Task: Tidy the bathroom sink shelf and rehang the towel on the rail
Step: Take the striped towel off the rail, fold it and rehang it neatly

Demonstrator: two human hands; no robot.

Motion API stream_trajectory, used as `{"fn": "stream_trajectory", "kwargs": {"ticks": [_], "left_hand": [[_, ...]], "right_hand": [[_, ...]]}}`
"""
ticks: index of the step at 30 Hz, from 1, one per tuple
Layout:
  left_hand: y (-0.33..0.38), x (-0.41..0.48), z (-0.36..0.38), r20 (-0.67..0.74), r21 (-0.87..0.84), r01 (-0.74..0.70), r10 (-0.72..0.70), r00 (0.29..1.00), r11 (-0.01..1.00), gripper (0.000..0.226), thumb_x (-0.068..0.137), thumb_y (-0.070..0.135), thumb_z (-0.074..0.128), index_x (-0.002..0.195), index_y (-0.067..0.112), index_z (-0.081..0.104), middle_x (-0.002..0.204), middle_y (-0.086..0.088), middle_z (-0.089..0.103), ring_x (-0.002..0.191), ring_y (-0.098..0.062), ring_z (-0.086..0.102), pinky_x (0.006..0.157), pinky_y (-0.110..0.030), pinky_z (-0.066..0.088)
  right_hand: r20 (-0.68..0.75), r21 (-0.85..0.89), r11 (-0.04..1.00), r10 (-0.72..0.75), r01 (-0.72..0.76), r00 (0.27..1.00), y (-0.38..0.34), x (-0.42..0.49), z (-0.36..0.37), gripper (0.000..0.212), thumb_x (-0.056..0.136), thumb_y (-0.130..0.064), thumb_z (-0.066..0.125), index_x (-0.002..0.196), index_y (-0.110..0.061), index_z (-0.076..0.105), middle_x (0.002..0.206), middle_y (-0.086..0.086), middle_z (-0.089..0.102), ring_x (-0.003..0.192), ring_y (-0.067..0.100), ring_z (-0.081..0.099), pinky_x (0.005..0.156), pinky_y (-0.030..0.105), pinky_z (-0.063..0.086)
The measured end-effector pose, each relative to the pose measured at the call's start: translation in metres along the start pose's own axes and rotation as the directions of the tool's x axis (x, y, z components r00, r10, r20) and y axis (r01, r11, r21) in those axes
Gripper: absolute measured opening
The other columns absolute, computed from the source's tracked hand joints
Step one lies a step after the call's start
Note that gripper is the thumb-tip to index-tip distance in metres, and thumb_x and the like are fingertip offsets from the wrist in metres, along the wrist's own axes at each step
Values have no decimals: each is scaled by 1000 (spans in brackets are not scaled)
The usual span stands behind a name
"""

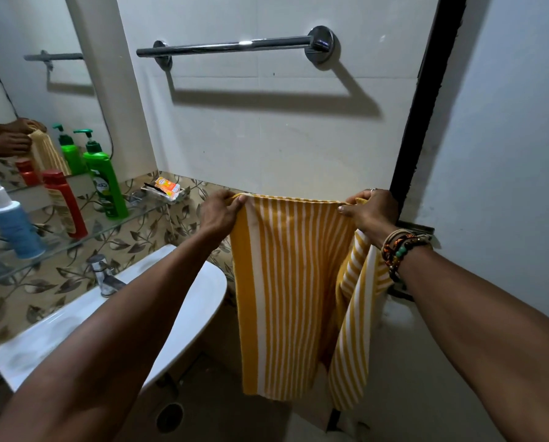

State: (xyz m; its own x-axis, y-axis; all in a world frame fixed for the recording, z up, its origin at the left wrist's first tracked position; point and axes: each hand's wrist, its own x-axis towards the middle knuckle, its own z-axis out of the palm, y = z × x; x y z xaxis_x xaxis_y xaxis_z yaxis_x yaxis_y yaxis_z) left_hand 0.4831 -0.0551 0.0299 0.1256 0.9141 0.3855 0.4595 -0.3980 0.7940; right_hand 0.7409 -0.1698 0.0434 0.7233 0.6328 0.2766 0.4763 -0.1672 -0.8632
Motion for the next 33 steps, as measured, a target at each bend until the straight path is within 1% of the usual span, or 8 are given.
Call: {"fn": "stream_trajectory", "kwargs": {"ticks": [2,6,13,22,25,28,31,33], "left_hand": [[0,1,-3,-80,-65,113,-118,990,991,32,95,37,58,112,11,66,105,-9,66,91,-22,61,77,-35,53],[-9,3,-12,-182,-146,243,-267,946,959,17,98,32,52,91,17,56,74,3,48,78,-16,49,57,-25,37],[-19,1,-23,-288,-228,337,-394,873,913,32,96,27,55,115,3,61,100,-12,56,97,-25,53,76,-34,43],[-30,-1,-44,-269,-429,382,-520,811,818,30,75,35,80,84,10,66,86,-8,65,78,-21,61,71,-32,54],[-32,-2,-46,-217,-484,415,-565,796,771,37,72,35,84,89,6,68,94,-12,69,85,-27,66,79,-39,58],[-38,0,-50,-191,-532,462,-631,751,710,39,71,33,85,90,4,65,98,-13,67,88,-29,66,77,-38,57],[-45,0,-53,-204,-513,504,-669,714,695,44,73,31,84,98,0,66,101,-14,68,88,-28,68,76,-38,58],[-46,-3,-52,-190,-507,540,-698,690,672,49,74,30,84,106,-2,64,105,-15,68,87,-27,68,75,-37,59]], "right_hand": [[-35,-5,1000,19,-19,999,2,4,-6,22,70,-20,89,70,-22,67,70,-6,66,63,4,60,56,16,44],[-178,-84,996,24,-40,984,11,13,-17,9,80,-18,80,82,-13,73,89,6,74,82,19,68,72,24,50],[-270,5,974,221,-228,937,21,26,-16,27,92,-1,54,115,-1,70,123,19,67,117,33,61,99,35,49],[-238,92,970,239,-223,941,19,13,4,36,86,3,55,118,-9,65,126,13,65,118,28,60,101,31,49],[-129,77,958,284,-276,950,20,15,7,39,85,0,65,124,-2,64,129,15,64,120,28,60,90,24,46],[97,85,916,383,-391,919,23,19,5,47,86,-2,66,131,4,55,133,21,59,120,35,60,90,37,53],[50,211,867,452,-452,891,25,17,9,48,83,-1,75,126,8,55,125,18,63,108,29,66,86,31,54],[68,275,841,465,-465,882,28,18,12,49,79,1,78,123,10,56,120,20,65,104,30,67,90,39,57]]}}
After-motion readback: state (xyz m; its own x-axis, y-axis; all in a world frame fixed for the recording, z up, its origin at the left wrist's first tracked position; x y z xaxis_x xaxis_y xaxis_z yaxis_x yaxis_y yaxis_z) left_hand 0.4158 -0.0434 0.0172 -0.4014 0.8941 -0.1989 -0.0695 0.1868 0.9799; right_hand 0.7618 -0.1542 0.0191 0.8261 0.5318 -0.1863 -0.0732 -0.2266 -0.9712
